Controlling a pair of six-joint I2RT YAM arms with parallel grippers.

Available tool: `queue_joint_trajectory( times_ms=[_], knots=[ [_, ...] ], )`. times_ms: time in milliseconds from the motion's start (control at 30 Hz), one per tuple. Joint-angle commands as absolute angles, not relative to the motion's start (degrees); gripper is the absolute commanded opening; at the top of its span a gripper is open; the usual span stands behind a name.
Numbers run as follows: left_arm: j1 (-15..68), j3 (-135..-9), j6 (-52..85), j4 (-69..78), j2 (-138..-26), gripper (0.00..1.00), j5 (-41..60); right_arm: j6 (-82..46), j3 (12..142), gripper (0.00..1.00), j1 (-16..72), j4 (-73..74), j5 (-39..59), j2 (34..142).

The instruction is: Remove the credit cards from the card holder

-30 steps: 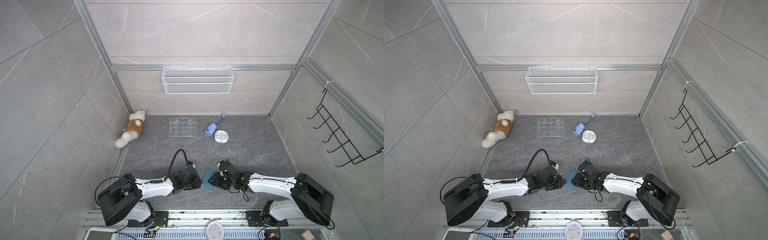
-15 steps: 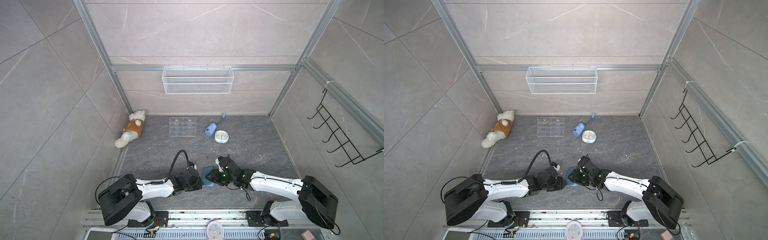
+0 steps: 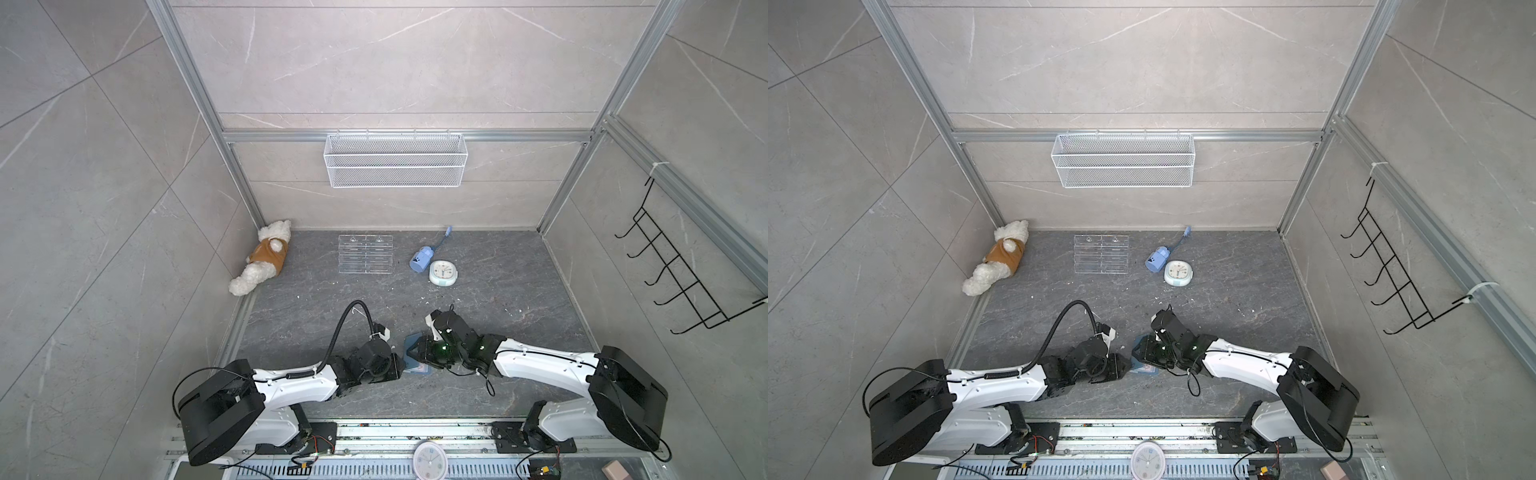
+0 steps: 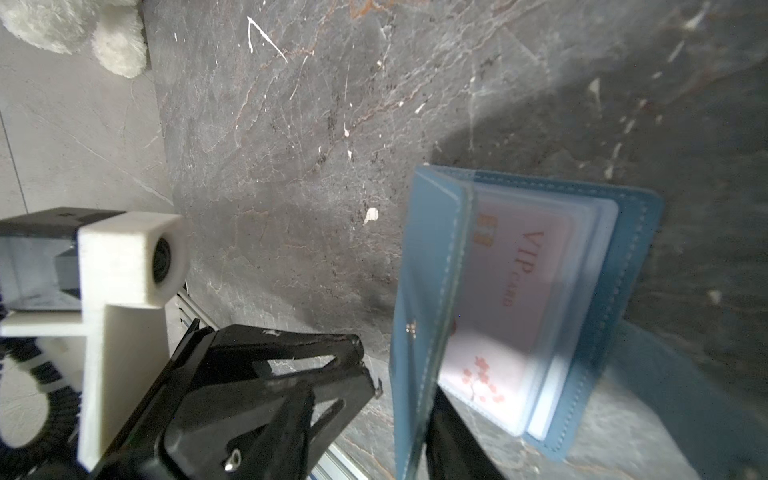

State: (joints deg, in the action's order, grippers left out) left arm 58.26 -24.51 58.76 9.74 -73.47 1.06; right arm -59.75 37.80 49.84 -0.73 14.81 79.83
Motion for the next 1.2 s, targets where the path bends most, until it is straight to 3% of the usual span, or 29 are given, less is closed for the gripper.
queue_joint_trajectory(
  times_ms=[0, 433, 1167],
  knots=[
    [58.5, -24.7, 58.2, 11.2, -73.1, 0.28, 0.5, -58.6, 38.6, 0.47, 49.8, -2.9, 14.2, 79.5],
    [58.5, -20.6, 59.7, 3.7, -53.3, 0.38, -5.2, -58.8, 40.2, 0.59, 49.8, 1.9, 16.4, 81.2],
    [58.5, -24.0, 60.6, -10.0, -38.1, 0.44, -12.8, -58.5, 45.1, 0.76, 49.9, 7.6, 19.9, 90.3]
  ],
)
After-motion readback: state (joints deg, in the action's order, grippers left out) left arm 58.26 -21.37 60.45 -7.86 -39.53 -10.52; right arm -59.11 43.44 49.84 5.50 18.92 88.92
